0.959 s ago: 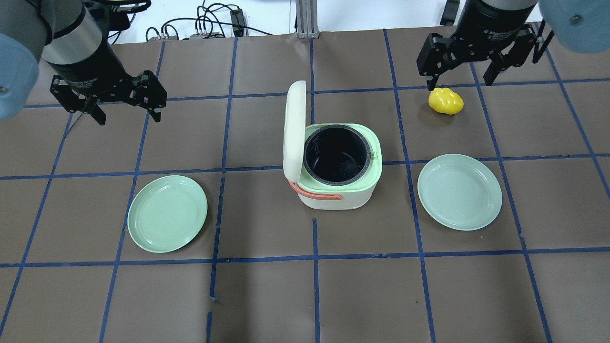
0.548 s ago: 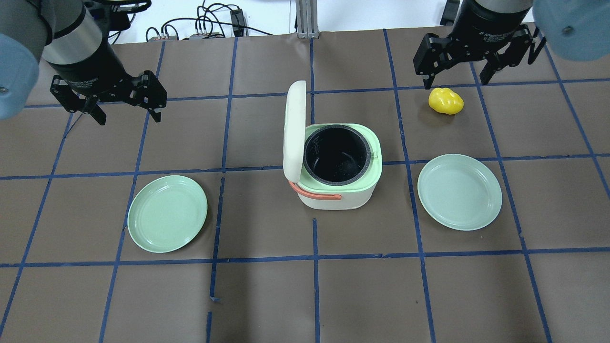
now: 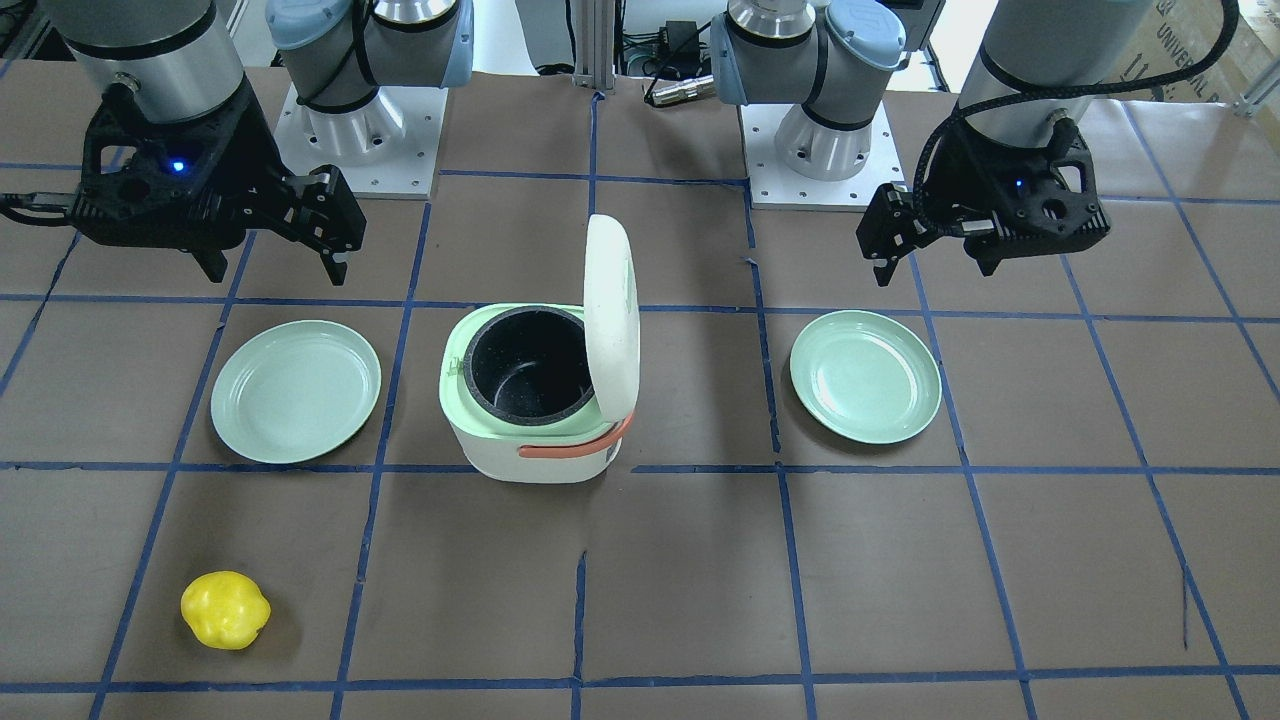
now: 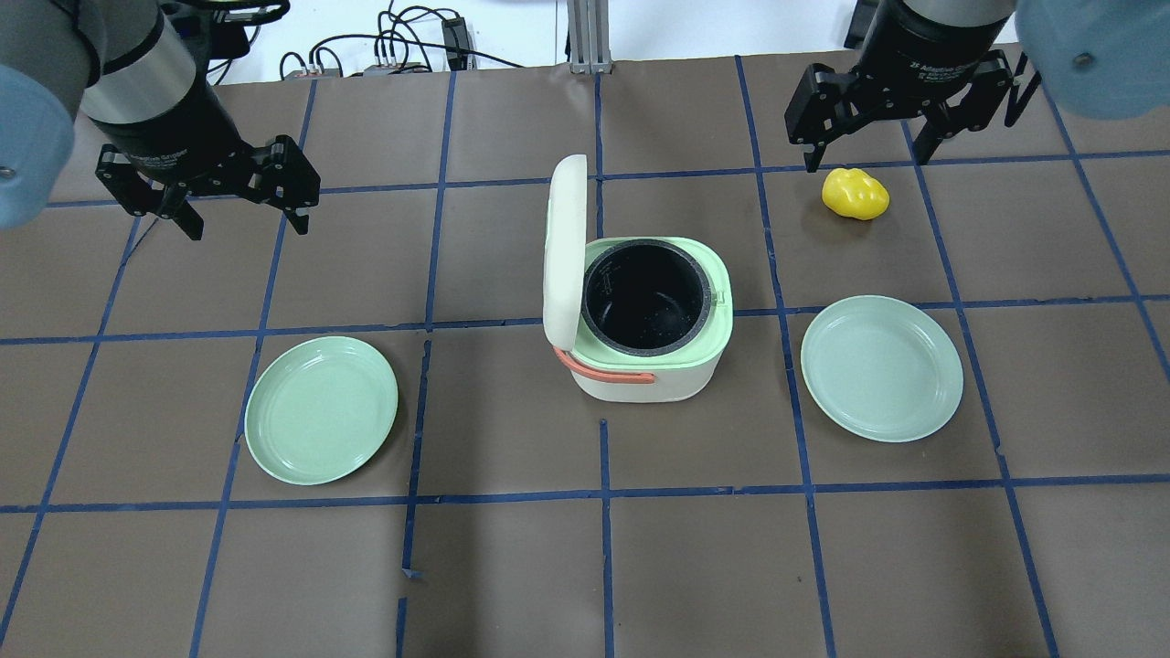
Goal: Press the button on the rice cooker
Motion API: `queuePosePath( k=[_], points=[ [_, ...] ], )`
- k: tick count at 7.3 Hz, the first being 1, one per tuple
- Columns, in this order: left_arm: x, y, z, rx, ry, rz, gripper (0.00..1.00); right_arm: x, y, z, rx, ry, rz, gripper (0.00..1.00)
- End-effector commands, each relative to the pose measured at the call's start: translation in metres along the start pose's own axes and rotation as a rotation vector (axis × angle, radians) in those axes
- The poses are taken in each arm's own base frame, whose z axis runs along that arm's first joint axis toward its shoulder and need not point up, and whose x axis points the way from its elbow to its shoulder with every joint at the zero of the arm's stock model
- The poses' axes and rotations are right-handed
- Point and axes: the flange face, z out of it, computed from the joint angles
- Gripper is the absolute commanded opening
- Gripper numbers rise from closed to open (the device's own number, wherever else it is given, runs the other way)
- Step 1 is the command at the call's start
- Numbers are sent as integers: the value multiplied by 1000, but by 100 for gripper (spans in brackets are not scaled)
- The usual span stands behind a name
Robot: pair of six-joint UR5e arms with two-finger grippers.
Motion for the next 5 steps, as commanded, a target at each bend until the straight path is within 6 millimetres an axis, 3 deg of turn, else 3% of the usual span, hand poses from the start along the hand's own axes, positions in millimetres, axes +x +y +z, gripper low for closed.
queuePosePath(
  k=[1, 5],
  points=[
    [0, 0, 0, 0, 0, 0, 100, -2, 3, 1, -23, -20, 17, 100],
    [0, 0, 0, 0, 0, 0, 100, -3, 5, 3, -35, -19, 21, 100]
  ],
)
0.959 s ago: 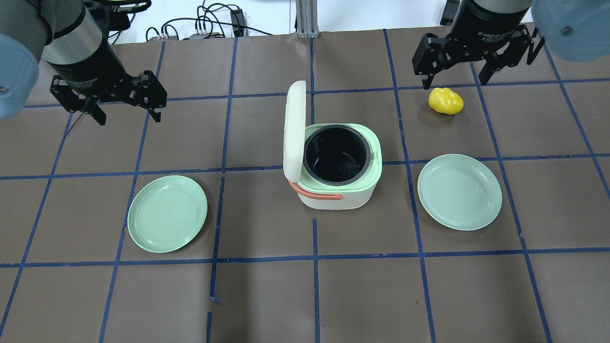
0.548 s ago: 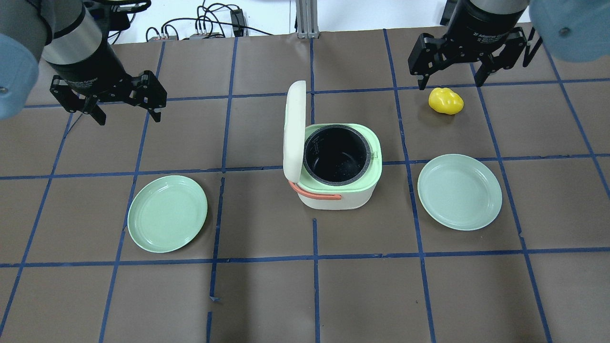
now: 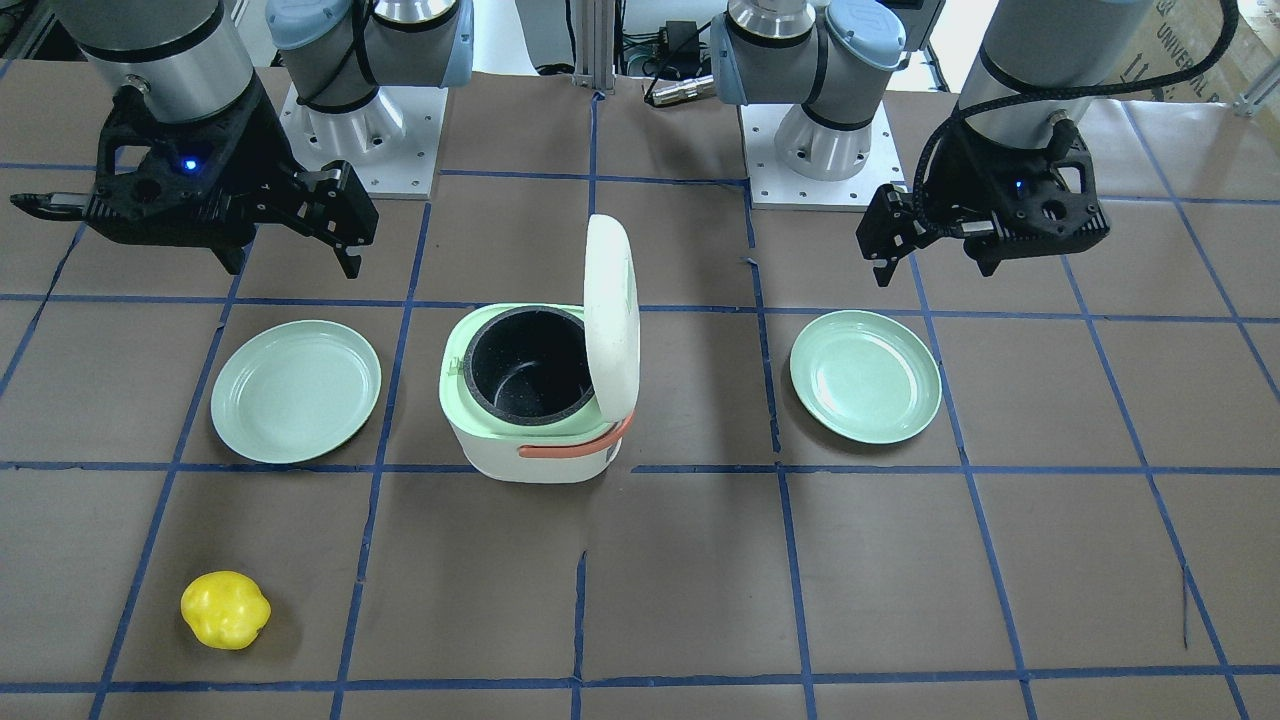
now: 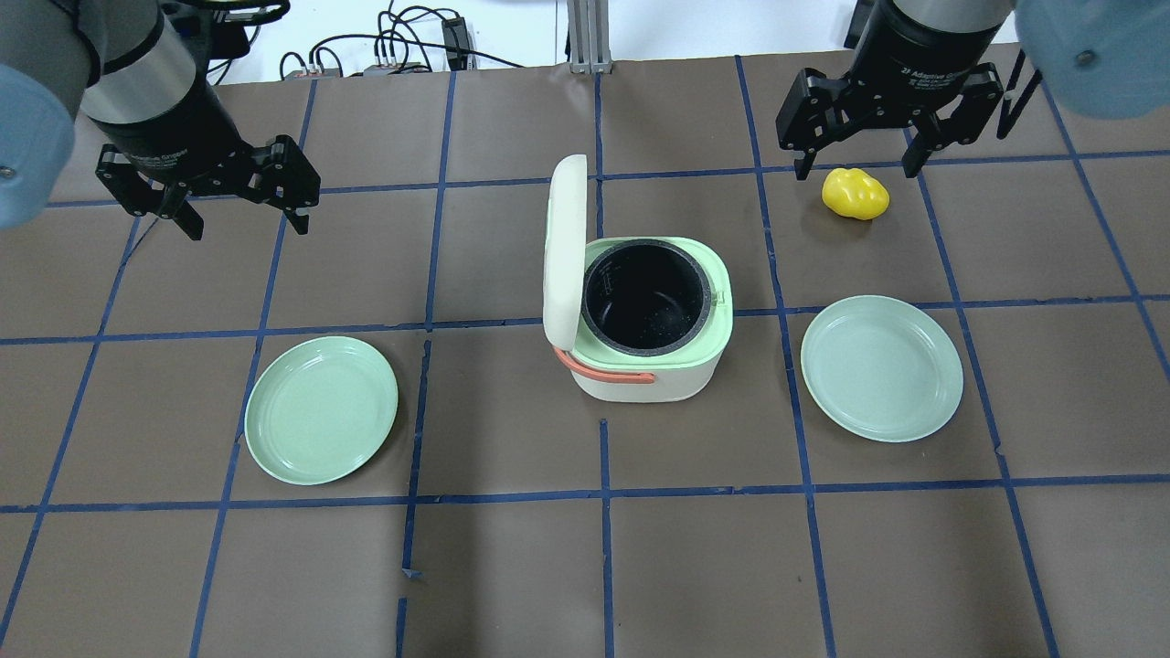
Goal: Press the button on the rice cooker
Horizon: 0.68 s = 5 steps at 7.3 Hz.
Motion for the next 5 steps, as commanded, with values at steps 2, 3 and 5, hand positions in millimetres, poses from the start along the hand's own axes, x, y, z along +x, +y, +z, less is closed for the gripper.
queuePosePath(
  k=[2, 3, 5],
  points=[
    [0, 0, 0, 1, 0, 0, 100, 0, 6, 0, -33, 2, 16, 100],
    [0, 0, 0, 1, 0, 0, 100, 1, 5, 0, -33, 6, 14, 100],
    [0, 0, 0, 1, 0, 0, 100, 1, 5, 0, -30, 6, 14, 100]
  ],
)
